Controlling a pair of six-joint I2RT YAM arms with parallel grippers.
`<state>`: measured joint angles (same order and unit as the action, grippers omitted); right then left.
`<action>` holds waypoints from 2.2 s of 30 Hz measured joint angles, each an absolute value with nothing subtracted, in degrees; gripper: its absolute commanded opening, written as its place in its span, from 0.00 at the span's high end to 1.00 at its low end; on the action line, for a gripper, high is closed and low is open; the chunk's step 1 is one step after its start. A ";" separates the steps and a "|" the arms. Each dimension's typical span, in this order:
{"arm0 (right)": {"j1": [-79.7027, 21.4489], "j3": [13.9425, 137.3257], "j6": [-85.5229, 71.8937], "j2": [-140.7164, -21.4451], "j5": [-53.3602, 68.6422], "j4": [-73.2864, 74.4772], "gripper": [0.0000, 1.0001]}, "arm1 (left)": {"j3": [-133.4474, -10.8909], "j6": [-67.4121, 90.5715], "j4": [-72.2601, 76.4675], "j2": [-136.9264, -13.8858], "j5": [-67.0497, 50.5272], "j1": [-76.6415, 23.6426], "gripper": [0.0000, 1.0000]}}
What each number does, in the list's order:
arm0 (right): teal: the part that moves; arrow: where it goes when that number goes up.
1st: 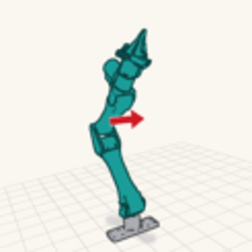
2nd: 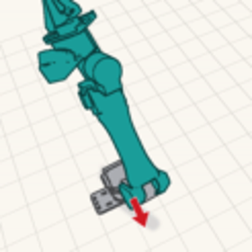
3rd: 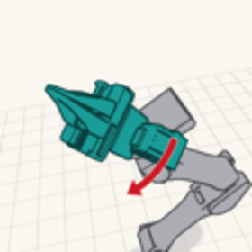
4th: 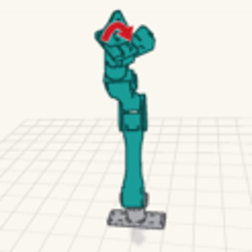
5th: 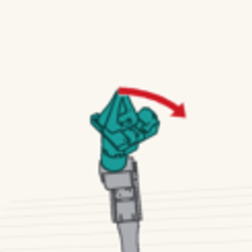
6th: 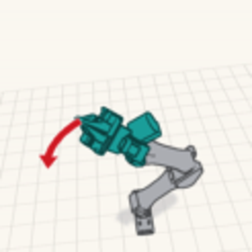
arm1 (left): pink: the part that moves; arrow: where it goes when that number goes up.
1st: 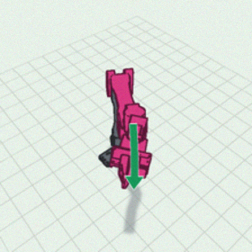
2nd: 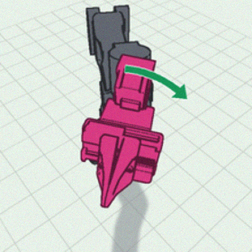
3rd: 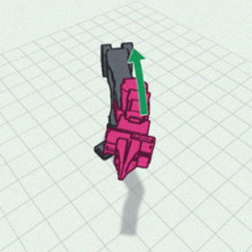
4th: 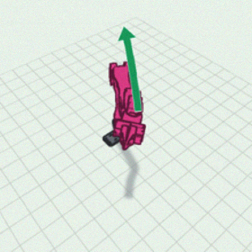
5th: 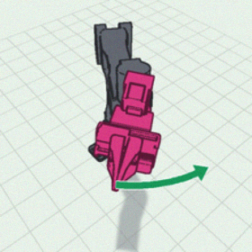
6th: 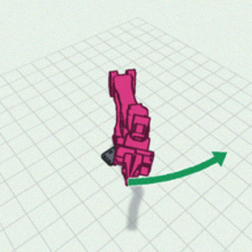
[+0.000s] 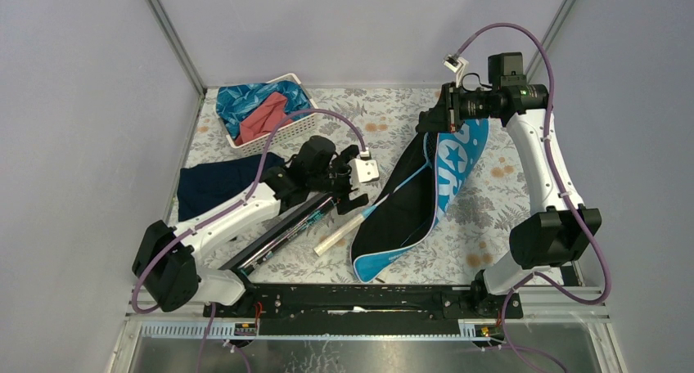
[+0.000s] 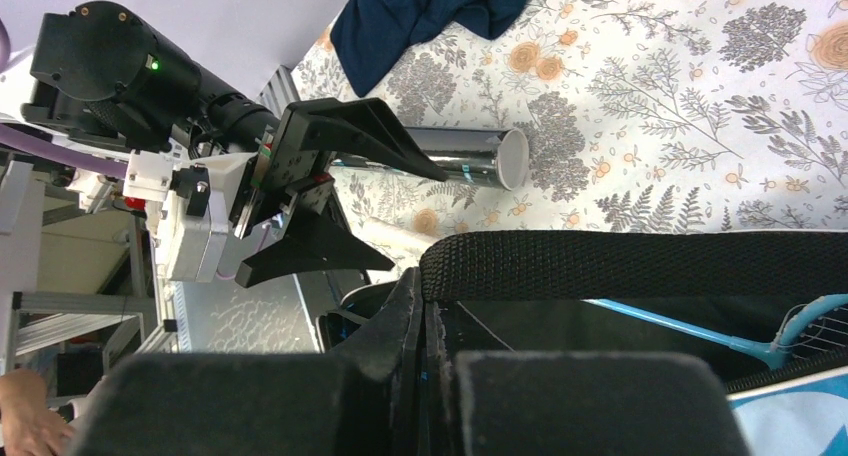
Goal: Pack up the badminton gear
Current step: Adjust the racket in the racket bag, then pick up the racket from the racket bag.
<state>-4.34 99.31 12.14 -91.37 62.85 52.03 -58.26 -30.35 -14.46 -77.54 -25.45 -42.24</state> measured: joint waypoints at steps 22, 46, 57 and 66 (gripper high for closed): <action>-4.01 91.90 13.32 -88.77 53.54 46.24 1.00 | -64.47 -22.87 -17.17 -84.86 -23.31 -38.02 0.02; -2.90 87.64 17.10 -83.61 52.53 43.83 1.00 | -66.54 -18.33 -14.85 -94.74 -23.97 -37.34 0.09; -2.17 82.87 19.09 -79.64 53.58 44.45 1.00 | -68.03 -12.32 -6.76 -110.87 -16.88 -44.86 0.34; -1.65 81.34 20.40 -78.76 52.93 44.84 1.00 | -69.04 -11.31 -5.91 -112.01 -15.38 -44.91 0.79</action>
<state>-1.65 81.34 20.40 -78.76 52.93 44.84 -69.04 -11.31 -5.91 -112.01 -15.38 -44.91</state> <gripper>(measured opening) 0.014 0.333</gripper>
